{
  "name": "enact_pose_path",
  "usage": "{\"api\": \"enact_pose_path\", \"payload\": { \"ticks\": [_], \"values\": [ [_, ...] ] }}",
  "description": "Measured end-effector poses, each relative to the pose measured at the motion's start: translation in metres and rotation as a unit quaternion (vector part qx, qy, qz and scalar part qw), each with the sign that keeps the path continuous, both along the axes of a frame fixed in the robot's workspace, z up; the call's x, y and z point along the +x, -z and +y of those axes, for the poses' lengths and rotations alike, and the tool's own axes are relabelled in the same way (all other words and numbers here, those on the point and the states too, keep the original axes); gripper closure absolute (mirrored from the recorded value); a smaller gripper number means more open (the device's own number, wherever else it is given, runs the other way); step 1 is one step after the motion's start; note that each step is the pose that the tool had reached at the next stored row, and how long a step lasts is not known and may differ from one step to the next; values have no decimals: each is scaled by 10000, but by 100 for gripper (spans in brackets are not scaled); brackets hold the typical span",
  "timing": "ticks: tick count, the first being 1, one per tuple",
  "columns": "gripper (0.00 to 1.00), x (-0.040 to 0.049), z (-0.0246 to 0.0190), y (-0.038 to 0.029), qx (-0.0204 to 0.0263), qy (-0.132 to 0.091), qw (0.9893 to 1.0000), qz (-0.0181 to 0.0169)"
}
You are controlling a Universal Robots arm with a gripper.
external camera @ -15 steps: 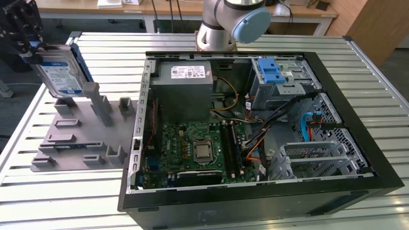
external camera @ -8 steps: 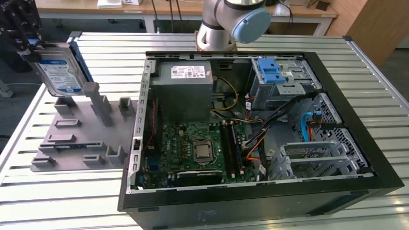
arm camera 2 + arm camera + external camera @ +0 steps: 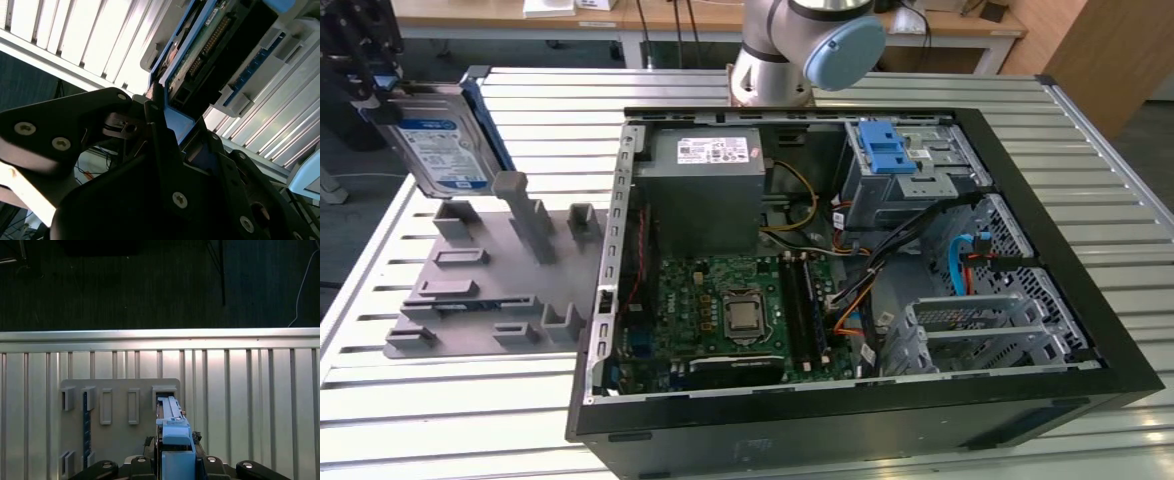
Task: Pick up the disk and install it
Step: 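Pick up the disk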
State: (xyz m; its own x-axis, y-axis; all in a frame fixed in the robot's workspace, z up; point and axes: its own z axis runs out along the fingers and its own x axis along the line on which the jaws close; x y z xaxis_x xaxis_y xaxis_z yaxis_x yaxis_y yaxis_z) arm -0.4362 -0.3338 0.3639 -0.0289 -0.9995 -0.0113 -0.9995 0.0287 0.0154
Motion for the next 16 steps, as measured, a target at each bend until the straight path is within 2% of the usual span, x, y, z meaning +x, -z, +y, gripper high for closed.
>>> {"api": "enact_pose_path", "payload": {
  "ticks": [16],
  "values": [
    [64,0,2,-128,0,0,10000,0]
  ]
}}
